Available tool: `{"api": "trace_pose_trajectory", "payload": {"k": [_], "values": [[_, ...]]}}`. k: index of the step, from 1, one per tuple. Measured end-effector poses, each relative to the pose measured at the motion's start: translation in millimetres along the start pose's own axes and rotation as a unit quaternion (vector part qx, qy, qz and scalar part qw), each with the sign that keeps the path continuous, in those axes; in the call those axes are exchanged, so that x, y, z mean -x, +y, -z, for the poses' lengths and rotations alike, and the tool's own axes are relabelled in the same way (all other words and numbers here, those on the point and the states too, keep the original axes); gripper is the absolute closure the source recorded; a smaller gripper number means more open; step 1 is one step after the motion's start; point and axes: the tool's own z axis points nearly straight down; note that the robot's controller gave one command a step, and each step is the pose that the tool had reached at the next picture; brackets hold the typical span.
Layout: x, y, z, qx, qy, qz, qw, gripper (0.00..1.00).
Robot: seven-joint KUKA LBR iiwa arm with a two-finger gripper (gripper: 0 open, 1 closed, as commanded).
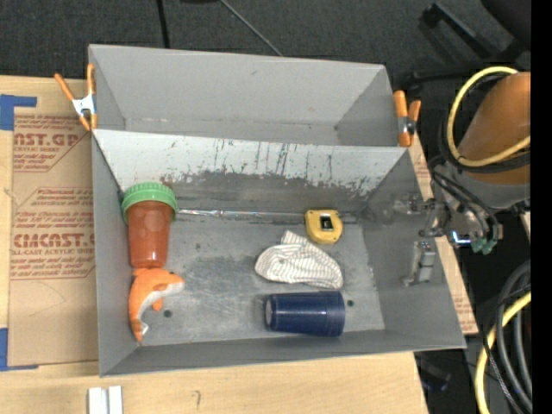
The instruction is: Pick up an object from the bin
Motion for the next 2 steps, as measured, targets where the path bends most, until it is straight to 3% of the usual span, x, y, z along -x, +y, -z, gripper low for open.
{"api": "trace_pose_trajectory", "payload": {"k": [1,2], "values": [[1.7,0.7,4.6,-0.001,-0.004,0.001,1.0,0.0],[2.1,32.3,-41.4,-0.002,-0.0063,0.036,0.9993,0.0]]}}
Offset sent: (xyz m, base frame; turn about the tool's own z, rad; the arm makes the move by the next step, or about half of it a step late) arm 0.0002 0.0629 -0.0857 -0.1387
